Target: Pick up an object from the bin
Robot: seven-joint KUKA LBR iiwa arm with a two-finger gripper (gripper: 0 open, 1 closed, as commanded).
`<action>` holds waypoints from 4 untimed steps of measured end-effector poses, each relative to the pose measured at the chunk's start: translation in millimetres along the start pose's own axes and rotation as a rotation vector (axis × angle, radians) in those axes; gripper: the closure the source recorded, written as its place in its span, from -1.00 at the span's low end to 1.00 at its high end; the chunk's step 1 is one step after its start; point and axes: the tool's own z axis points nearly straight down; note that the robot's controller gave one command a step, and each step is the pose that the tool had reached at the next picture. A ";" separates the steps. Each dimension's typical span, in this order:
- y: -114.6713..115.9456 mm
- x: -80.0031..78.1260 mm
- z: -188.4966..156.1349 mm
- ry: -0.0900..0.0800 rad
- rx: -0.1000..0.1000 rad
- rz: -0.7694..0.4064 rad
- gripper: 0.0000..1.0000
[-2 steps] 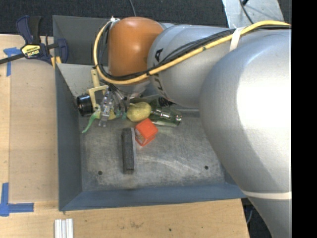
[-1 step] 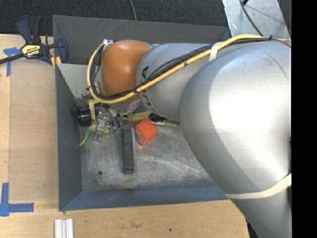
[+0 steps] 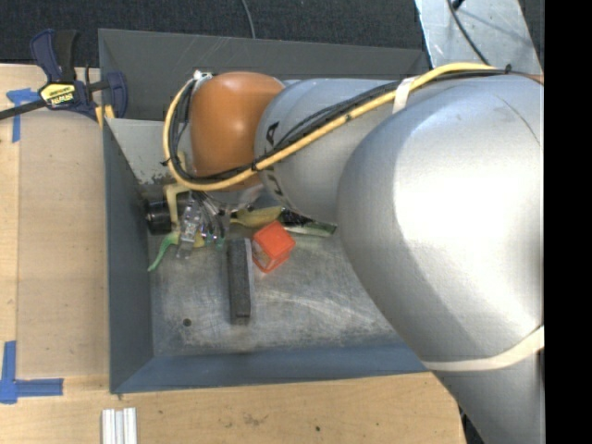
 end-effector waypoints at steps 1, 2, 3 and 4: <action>-15.1 -8.6 6.0 0.002 -0.005 -0.035 1.00; -22.4 -13.2 -37.4 0.006 0.001 -0.045 1.00; -27.7 -7.3 -42.2 -0.010 -0.009 -0.031 1.00; -15.7 -9.2 -68.0 0.005 0.001 -0.057 1.00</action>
Offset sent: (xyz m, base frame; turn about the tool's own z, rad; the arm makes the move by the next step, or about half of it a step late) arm 0.0151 -0.0268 0.1240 -0.0533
